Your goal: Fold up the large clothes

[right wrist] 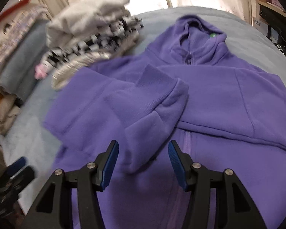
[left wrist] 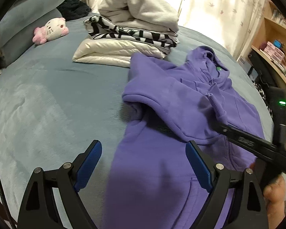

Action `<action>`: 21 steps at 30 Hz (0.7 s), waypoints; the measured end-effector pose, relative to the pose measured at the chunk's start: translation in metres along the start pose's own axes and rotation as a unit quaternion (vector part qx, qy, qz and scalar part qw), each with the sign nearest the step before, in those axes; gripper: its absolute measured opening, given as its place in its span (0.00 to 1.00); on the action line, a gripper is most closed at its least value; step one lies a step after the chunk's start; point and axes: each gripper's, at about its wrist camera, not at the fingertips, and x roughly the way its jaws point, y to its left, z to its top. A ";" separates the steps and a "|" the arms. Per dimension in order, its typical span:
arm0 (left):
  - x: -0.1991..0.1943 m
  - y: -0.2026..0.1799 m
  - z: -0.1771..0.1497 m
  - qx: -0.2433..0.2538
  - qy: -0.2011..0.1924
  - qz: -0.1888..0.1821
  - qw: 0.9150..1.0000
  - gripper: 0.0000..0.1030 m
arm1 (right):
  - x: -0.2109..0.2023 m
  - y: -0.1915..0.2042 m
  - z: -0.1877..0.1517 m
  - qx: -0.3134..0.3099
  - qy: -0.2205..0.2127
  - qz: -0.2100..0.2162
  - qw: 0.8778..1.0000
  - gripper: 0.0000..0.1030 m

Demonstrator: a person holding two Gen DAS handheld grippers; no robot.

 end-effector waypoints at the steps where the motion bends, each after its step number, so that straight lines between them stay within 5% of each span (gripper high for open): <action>1: 0.000 0.002 0.000 -0.002 -0.001 0.000 1.000 0.86 | 0.005 0.001 0.003 -0.001 0.004 -0.008 1.000 0.43; 3: 0.001 0.005 0.000 -0.004 -0.002 0.001 1.000 0.86 | 0.011 0.007 0.010 -0.022 0.012 -0.024 0.999 0.10; 7: 0.004 0.007 0.001 -0.006 0.000 0.000 1.000 0.86 | -0.042 0.015 0.029 -0.055 -0.075 -0.003 0.996 0.08; 12: 0.008 0.008 0.001 -0.011 0.004 -0.004 1.000 0.86 | -0.129 -0.024 0.051 -0.011 -0.199 0.001 0.980 0.10; 14: 0.009 0.008 0.001 -0.010 0.004 -0.005 1.000 0.86 | -0.131 -0.052 0.048 0.017 -0.194 -0.022 0.981 0.13; 17: 0.014 0.008 -0.001 -0.006 0.009 -0.001 1.000 0.86 | -0.093 -0.100 0.034 0.063 -0.113 -0.086 0.988 0.53; 19: 0.018 0.008 -0.001 -0.005 0.014 -0.001 1.000 0.86 | -0.066 -0.134 0.012 0.104 -0.051 -0.092 0.989 0.54; 21: 0.022 0.008 0.004 -0.002 0.017 0.001 1.000 0.86 | -0.059 -0.160 -0.010 0.144 -0.028 -0.054 0.988 0.54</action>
